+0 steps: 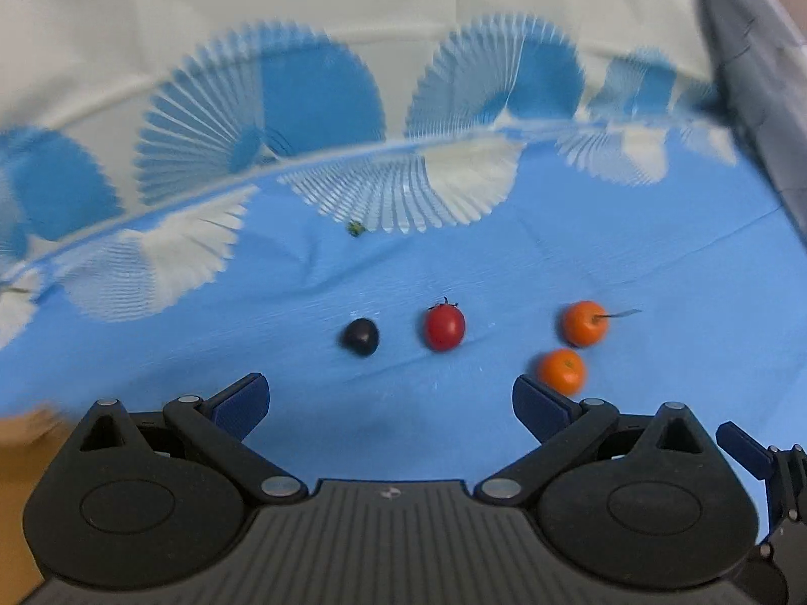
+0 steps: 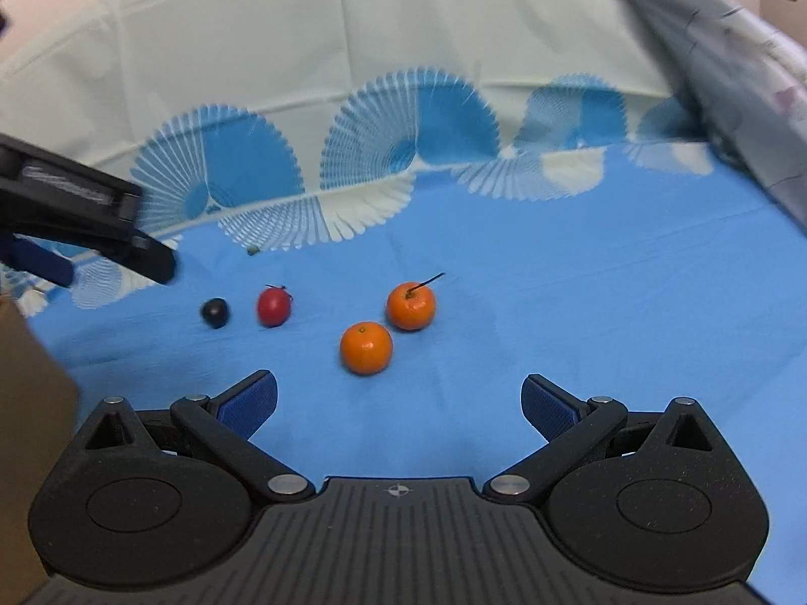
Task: Organize fruits
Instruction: 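Grasp a red tomato with the left tool while the right tool grasps a small orange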
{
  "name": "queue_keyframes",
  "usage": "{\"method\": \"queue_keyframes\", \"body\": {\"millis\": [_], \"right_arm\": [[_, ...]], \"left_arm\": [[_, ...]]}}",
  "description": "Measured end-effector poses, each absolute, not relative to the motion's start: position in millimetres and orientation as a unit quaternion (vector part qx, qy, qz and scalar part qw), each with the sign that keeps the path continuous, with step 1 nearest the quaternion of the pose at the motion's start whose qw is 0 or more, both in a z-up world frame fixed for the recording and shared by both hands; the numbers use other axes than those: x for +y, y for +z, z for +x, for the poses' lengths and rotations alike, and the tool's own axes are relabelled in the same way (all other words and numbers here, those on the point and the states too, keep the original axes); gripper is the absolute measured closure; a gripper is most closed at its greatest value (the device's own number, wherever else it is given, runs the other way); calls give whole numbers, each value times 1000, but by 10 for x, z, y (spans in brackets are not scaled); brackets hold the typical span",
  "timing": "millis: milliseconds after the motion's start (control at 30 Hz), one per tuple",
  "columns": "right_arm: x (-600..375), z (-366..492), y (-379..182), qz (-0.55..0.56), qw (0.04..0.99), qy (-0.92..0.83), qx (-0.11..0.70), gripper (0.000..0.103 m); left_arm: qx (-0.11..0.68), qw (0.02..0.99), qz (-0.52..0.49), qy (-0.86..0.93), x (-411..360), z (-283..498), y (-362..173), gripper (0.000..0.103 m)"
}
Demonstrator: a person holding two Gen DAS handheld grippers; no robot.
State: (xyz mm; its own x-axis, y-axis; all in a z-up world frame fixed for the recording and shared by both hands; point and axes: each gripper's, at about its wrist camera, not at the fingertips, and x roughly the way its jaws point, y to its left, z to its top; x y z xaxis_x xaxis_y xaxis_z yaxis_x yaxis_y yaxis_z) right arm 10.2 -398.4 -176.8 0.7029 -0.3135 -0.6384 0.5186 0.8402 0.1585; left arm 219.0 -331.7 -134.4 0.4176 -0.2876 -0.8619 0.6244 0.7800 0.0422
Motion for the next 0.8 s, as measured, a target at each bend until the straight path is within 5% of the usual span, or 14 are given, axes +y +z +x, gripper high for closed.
{"method": "queue_keyframes", "body": {"millis": [233,367,433,467,500,800], "right_arm": [[-4213,729,-2253,159,907,-217,323,1],[-4276,925,-2419,157,904,-219,332,4],[-4199,955,-2431,124,908,-227,330,32],[-4149,972,-2438,101,909,-231,333,41],[-4096,976,-2443,78,911,-230,334,63],[-4152,753,-2235,124,908,-228,328,64]], "left_arm": [[489,794,210,-293,-3862,2655,-1981,1],[476,788,244,-304,-4065,2660,-2150,15],[458,792,264,-304,-4105,2628,-2162,36],[452,792,272,-307,-4116,2614,-2162,58],[454,792,268,-308,-4122,2618,-2153,74],[478,806,175,-303,-3841,2673,-1746,74]]}}
